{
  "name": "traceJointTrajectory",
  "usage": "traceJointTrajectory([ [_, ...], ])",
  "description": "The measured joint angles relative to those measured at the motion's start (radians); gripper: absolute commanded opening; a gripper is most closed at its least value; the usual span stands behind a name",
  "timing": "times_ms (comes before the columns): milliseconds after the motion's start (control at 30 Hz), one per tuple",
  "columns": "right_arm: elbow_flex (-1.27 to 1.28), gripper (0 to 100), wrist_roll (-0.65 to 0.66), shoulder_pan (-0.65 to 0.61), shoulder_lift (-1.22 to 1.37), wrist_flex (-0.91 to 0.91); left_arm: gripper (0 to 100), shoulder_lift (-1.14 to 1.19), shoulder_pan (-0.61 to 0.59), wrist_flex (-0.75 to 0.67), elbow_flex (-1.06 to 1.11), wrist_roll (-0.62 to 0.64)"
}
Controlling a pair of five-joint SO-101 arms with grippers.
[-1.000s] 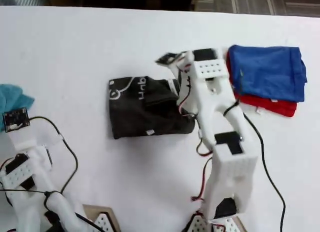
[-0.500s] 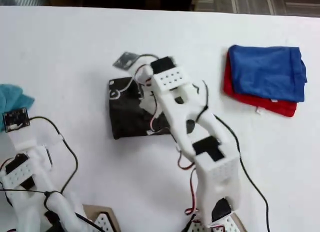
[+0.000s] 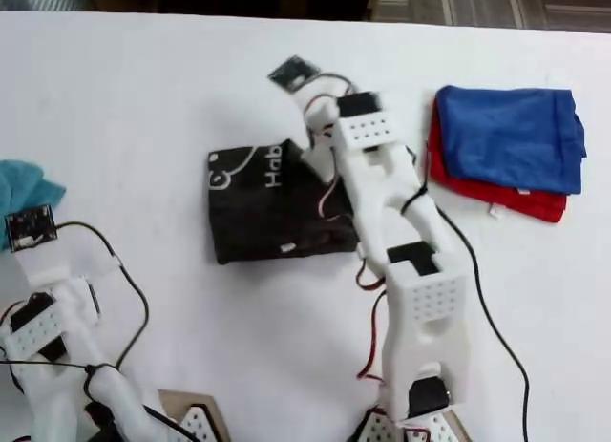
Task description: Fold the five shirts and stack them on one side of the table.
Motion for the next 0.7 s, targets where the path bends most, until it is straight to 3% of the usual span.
traceJointTrajectory([
  [333, 0.000, 2.0, -0.006, 0.040, 0.002, -0.110, 3, 0.000, 0.000, 0.000, 0.000, 0.000],
  [533, 0.000, 2.0, -0.199, 0.032, -0.018, -0.091, 3, 0.000, 0.000, 0.000, 0.000, 0.000],
  [700, 0.000, 2.0, -0.238, -0.043, -0.098, -0.080, 3, 0.000, 0.000, 0.000, 0.000, 0.000],
])
